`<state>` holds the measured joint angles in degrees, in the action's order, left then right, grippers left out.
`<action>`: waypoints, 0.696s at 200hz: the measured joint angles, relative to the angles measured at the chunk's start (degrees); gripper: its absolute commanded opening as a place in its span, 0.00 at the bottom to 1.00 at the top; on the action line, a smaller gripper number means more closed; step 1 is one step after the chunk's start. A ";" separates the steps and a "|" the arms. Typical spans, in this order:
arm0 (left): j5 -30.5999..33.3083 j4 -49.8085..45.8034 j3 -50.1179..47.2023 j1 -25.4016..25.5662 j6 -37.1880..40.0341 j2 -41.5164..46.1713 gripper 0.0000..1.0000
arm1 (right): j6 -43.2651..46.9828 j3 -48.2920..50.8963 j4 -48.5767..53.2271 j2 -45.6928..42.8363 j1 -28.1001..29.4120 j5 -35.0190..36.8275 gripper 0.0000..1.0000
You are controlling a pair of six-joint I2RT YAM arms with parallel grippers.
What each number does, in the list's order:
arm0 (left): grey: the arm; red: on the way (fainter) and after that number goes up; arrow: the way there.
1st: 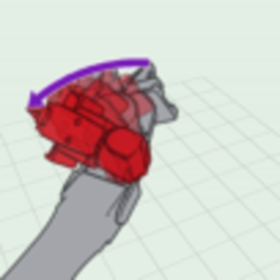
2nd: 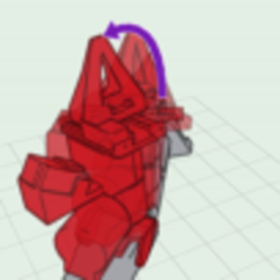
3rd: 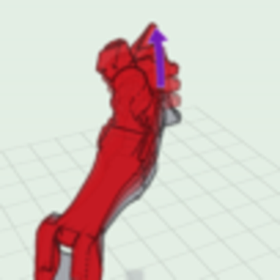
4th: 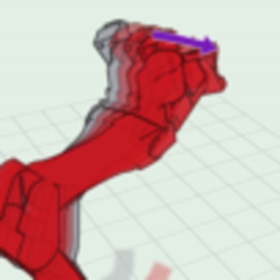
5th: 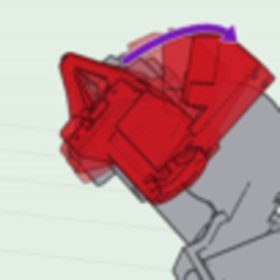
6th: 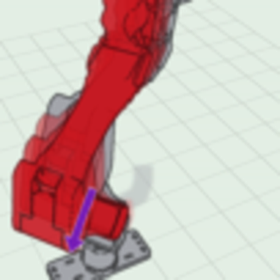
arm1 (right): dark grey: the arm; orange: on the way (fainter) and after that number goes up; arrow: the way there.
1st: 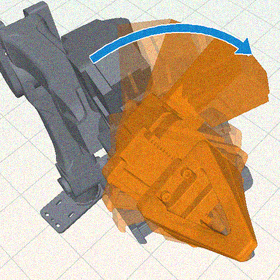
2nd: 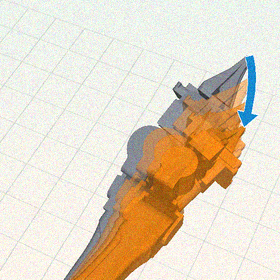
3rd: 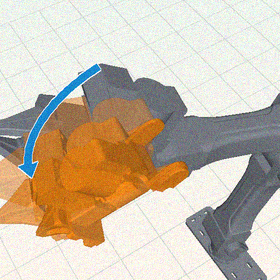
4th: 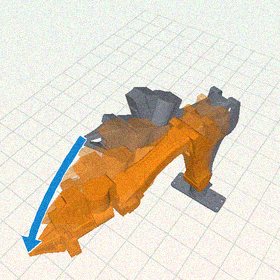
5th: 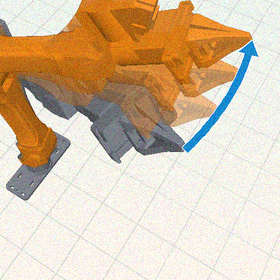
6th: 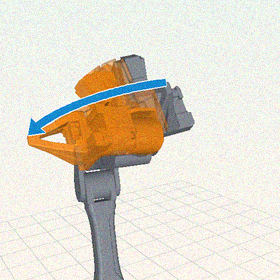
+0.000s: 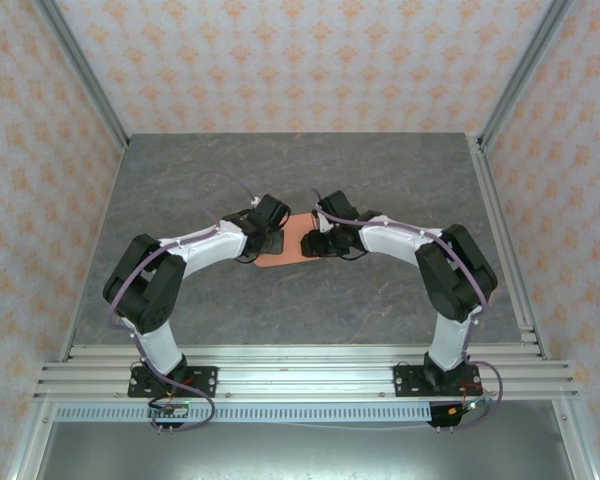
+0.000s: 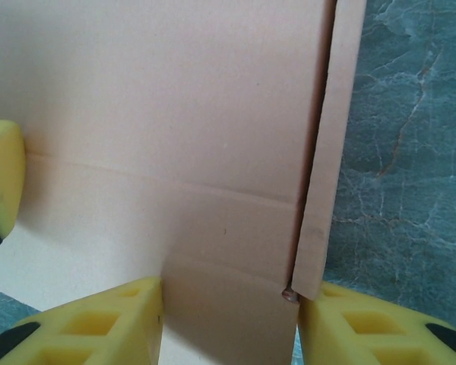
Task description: Fold the paper box
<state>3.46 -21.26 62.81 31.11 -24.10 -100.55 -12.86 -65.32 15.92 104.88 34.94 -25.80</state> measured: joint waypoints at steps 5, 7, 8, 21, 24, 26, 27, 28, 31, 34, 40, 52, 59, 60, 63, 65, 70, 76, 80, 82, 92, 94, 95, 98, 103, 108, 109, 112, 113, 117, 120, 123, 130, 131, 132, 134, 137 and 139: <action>0.02 0.00 0.00 0.00 0.00 0.00 0.53 | -0.04 0.09 -0.13 0.00 0.00 0.00 0.46; 0.00 0.00 0.00 0.00 0.02 0.00 0.54 | -0.02 0.09 -0.13 0.00 0.00 0.00 0.46; 0.02 0.00 0.00 0.00 0.00 0.02 0.55 | -0.02 0.09 -0.13 0.00 0.00 0.00 0.46; 0.11 -0.31 -0.02 -0.09 0.09 0.28 0.63 | -0.04 0.09 -0.15 0.00 0.00 0.02 0.46; 0.15 -0.39 -0.09 -0.15 -0.22 0.35 0.64 | -0.07 0.09 -0.13 0.00 0.00 0.02 0.46; 0.22 -0.52 -0.11 -0.17 -0.15 0.48 0.65 | -0.04 0.09 -0.13 0.00 0.00 0.02 0.46; 0.20 -0.57 -0.13 -0.22 -0.11 0.55 0.66 | -0.04 0.09 -0.13 0.00 0.00 0.02 0.46; 0.22 -0.61 -0.15 -0.24 -0.02 0.61 0.66 | -0.07 0.09 -0.13 0.00 0.00 0.02 0.46; 0.20 -0.63 -0.28 -0.33 -0.17 0.79 0.67 | -0.04 0.09 -0.11 0.00 0.00 0.04 0.46; 0.17 -0.85 -0.35 -0.39 -0.13 1.03 0.68 | -0.04 0.09 -0.11 0.00 0.00 0.04 0.46; 0.15 -1.11 -0.63 -0.48 -0.20 1.55 0.70 | -0.02 0.09 -0.11 0.00 0.00 0.04 0.46; -0.28 -2.08 -1.20 -0.46 -0.13 2.97 0.72 | -0.02 0.15 -0.09 0.02 0.00 0.15 0.45; -0.55 -2.73 -1.60 -0.35 -0.04 4.04 0.72 | -0.02 0.33 -0.04 0.07 0.04 0.31 0.46; -0.57 -2.82 -1.64 -0.35 -0.02 4.20 0.72 | 0.00 0.37 -0.02 0.07 0.07 0.33 0.46; -0.72 -3.04 -1.84 -0.35 0.00 4.74 0.72 | -0.02 0.46 0.04 0.07 0.07 0.33 0.45; -0.83 -3.19 -1.97 -0.35 -0.02 5.11 0.72 | -0.02 0.52 0.13 0.07 0.07 0.33 0.45; -1.16 -3.54 -2.27 -0.35 0.00 6.12 0.73 | -0.02 0.63 0.35 0.07 0.07 0.46 0.46; -1.51 -3.91 -2.64 -0.37 0.00 7.32 0.75 | -0.02 0.76 0.52 0.07 0.04 0.50 0.45; -1.60 -4.09 -2.91 -0.37 0.02 8.07 0.76 | -0.02 0.85 0.57 0.07 0.04 0.50 0.45; -1.73 -4.20 -3.04 -0.37 0.04 8.57 0.77 | -0.04 0.87 0.59 0.07 0.04 0.50 0.45; -2.25 -4.46 -3.72 -0.37 -0.02 10.51 0.79 | -0.04 0.87 0.57 0.07 0.04 0.52 0.45; -2.40 -4.52 -3.87 -0.37 0.04 10.93 0.80 | -0.04 0.87 0.57 0.07 0.04 0.55 0.45; -2.54 -4.55 -4.00 -0.37 0.07 11.19 0.80 | -0.02 0.87 0.57 0.07 0.04 0.55 0.45; -2.78 -4.52 -4.22 -0.37 -0.04 11.67 0.80 | -0.04 0.87 0.57 0.07 0.04 0.55 0.45; -3.08 -4.55 -4.61 -0.37 0.02 12.33 0.80 | -0.04 0.87 0.57 0.07 0.04 0.55 0.45; -3.28 -4.55 -5.07 -0.37 0.02 12.94 0.81 | -0.02 0.87 0.57 0.07 0.04 0.55 0.46; -3.30 -4.52 -5.14 -0.37 0.02 13.00 0.81 | -0.04 0.87 0.57 0.07 0.04 0.55 0.46; -3.39 -4.55 -5.35 -0.37 0.02 13.22 0.81 | -0.02 0.87 0.57 0.07 0.04 0.55 0.46; -3.43 -4.57 -5.40 -0.37 0.02 13.27 0.81 | -0.02 0.87 0.57 0.07 0.04 0.55 0.46; -3.48 -4.61 -5.68 -0.37 0.02 13.44 0.81 | -0.02 0.87 0.57 0.07 0.04 0.55 0.46; -3.50 -4.63 -5.86 -0.37 0.02 13.44 0.81 | -0.02 0.87 0.57 0.07 0.04 0.55 0.47; -3.50 -4.74 -5.92 -0.35 0.04 13.44 0.81 | -0.02 0.87 0.57 0.07 0.04 0.59 0.48; -3.52 -4.96 -5.99 -0.37 0.09 13.20 0.81 | 0.02 0.87 0.59 0.07 0.04 0.70 0.49; -3.50 -5.03 -5.99 -0.37 0.07 13.14 0.81 | 0.02 0.87 0.59 0.07 0.04 0.72 0.50; -3.52 -5.03 -5.99 -0.37 0.07 13.11 0.81 | 0.00 0.87 0.59 0.07 0.07 0.72 0.50; -3.52 -5.03 -5.99 -0.37 0.11 12.98 0.81 | -0.04 0.87 0.61 0.07 0.04 0.76 0.51; -3.50 -5.03 -5.97 -0.37 0.17 12.81 0.81 | 0.04 0.87 0.68 0.07 0.04 0.87 0.52; -3.50 -5.01 -5.97 -0.37 0.17 12.68 0.80 | 0.00 0.87 0.70 0.07 0.04 0.92 0.52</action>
<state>-0.03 -26.26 56.84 30.74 -23.92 -87.88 -12.86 -64.45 16.62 104.95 34.98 -24.88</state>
